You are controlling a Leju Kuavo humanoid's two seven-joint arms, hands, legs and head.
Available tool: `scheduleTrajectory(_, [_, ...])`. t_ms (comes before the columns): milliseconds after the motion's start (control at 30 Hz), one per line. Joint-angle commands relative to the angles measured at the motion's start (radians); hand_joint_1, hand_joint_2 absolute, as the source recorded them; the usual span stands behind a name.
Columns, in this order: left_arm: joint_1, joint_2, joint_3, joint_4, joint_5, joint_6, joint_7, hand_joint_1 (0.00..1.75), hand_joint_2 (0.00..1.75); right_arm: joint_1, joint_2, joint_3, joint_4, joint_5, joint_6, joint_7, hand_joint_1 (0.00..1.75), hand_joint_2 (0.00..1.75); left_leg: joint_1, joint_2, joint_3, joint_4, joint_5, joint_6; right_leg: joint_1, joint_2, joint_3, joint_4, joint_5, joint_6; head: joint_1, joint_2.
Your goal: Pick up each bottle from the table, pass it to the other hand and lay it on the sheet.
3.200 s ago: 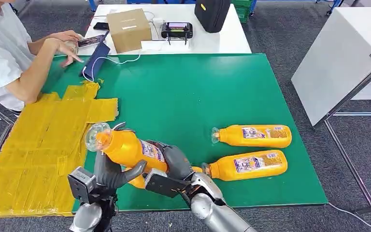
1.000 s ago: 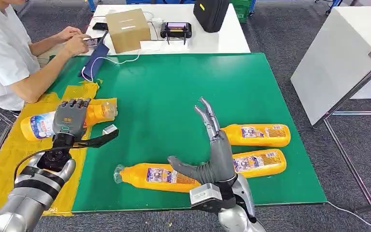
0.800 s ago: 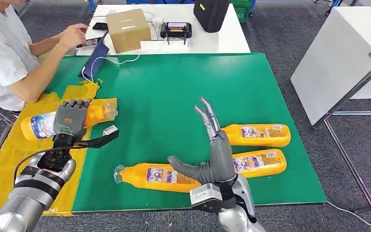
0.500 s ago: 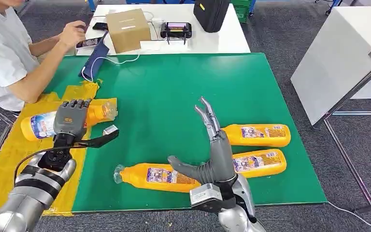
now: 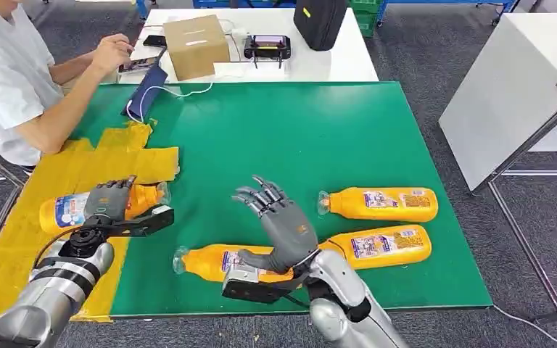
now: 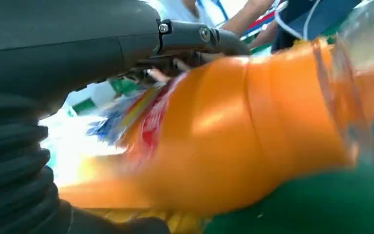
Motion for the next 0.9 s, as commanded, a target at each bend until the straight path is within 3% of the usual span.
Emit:
scheduleTrajectory(33, [0.011,-0.047,0.048,0.172,0.008,-0.024,-0.008,0.00,1.75,-0.098,-0.022,0.074,0.195,0.001,-0.011,0.008,0.00,1.75,0.001,0.004,0.006,-0.002,0.000,-0.001,0.000,0.010,0.004,-0.002,0.001,-0.002,0.000,0.000])
scheduleTrajectory(233, [0.012,-0.048,0.052,0.173,0.013,-0.026,-0.010,0.00,1.75,-0.097,-0.026,0.076,0.186,-0.001,-0.007,0.013,0.00,1.75,0.001,0.005,0.009,-0.003,0.000,-0.002,0.000,0.014,0.007,-0.002,0.002,-0.002,0.000,0.000])
scheduleTrajectory(267, [0.014,-0.048,0.052,0.174,0.013,-0.026,-0.010,0.00,1.75,-0.097,-0.026,0.076,0.185,-0.001,-0.007,0.013,0.00,1.75,0.000,0.003,0.010,-0.002,0.000,-0.001,-0.001,0.008,0.009,-0.002,0.001,-0.001,0.000,0.000])
scheduleTrajectory(467, [0.019,-0.050,0.053,0.193,0.017,-0.042,-0.004,0.00,1.75,-0.103,-0.027,0.082,0.194,-0.003,-0.001,0.019,0.00,1.75,0.000,0.004,0.012,-0.002,0.000,-0.001,-0.001,0.009,0.010,-0.002,0.001,-0.001,0.000,0.000])
scheduleTrajectory(633, [0.023,-0.060,0.082,0.181,0.052,0.021,-0.035,0.00,1.75,-0.111,-0.035,0.093,0.215,0.004,0.009,0.039,0.00,1.75,0.000,0.004,0.013,-0.003,0.000,-0.001,-0.001,0.010,0.010,-0.002,0.001,-0.001,0.000,0.000])
scheduleTrajectory(667, [0.084,-0.126,0.227,0.026,0.326,0.312,-0.361,0.00,1.75,-0.106,-0.065,0.117,0.214,0.066,0.055,0.099,0.00,1.75,0.000,0.005,0.013,-0.003,0.000,-0.001,0.000,0.011,0.010,-0.002,0.002,-0.002,0.000,0.000])
scheduleTrajectory(700, [0.112,-0.135,0.208,-0.068,0.322,0.272,-0.322,0.00,1.75,-0.097,-0.076,0.118,0.220,0.065,0.051,0.096,0.00,1.75,0.000,0.003,0.013,-0.003,0.000,-0.001,-0.001,0.008,0.011,-0.003,0.001,-0.001,0.000,0.000])
scheduleTrajectory(767, [0.251,-0.165,0.214,-0.413,0.536,0.270,-0.455,0.00,1.75,-0.101,-0.092,0.139,0.257,0.083,0.054,0.099,0.00,1.75,-0.001,0.000,0.013,-0.003,0.000,0.000,-0.001,0.005,0.011,-0.003,0.001,0.000,0.000,0.000])
scheduleTrajectory(800, [0.299,-0.170,0.211,-0.525,0.589,0.265,-0.463,0.00,1.75,-0.108,-0.092,0.147,0.279,0.091,0.048,0.100,0.00,1.75,0.000,-0.001,0.012,-0.003,0.000,0.000,-0.001,0.006,0.011,-0.004,0.001,-0.001,0.000,0.000])
scheduleTrajectory(900, [0.317,-0.166,0.208,-0.557,0.591,0.264,-0.460,0.00,1.75,-0.113,-0.087,0.148,0.290,0.094,0.046,0.101,0.00,1.75,0.001,0.002,0.003,0.001,0.001,0.001,0.000,0.004,0.002,-0.001,0.001,0.000,0.001,0.000])
